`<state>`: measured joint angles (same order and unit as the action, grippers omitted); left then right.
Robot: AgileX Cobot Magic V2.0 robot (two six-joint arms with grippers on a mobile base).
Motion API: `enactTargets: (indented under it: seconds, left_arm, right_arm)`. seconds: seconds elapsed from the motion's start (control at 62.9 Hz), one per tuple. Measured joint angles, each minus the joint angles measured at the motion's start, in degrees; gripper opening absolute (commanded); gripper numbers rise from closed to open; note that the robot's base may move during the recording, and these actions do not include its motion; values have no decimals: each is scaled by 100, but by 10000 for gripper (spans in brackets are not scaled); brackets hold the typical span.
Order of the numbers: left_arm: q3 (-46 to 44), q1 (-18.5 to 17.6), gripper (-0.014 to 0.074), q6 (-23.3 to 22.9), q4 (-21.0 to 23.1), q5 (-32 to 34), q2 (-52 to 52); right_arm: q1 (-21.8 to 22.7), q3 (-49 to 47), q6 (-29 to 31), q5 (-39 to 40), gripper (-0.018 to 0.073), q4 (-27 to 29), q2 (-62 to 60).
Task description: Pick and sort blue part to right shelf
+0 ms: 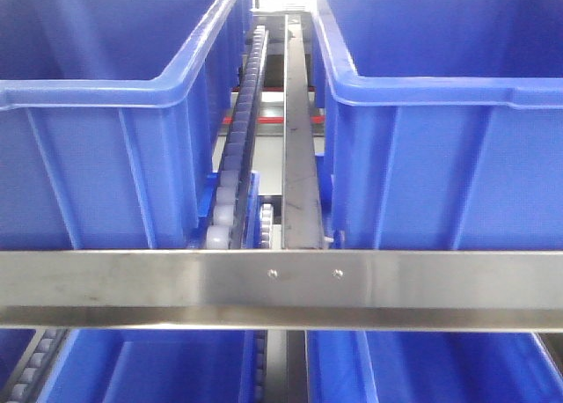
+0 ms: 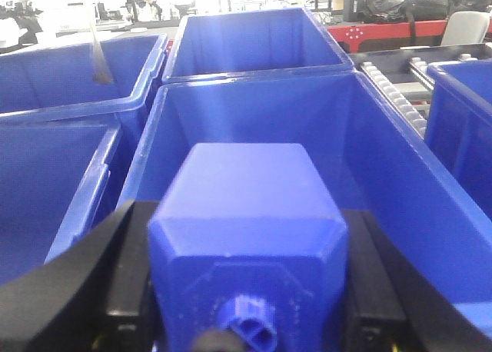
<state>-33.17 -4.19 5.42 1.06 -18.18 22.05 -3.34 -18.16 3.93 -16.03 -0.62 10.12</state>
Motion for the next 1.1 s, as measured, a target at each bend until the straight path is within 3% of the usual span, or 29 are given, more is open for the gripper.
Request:
enactTargets:
  seconds: [1.097]
  left_arm:
    - [0,0,207,0,0,0,0]
  right_arm:
    - [0,0,0,0,398,0,0]
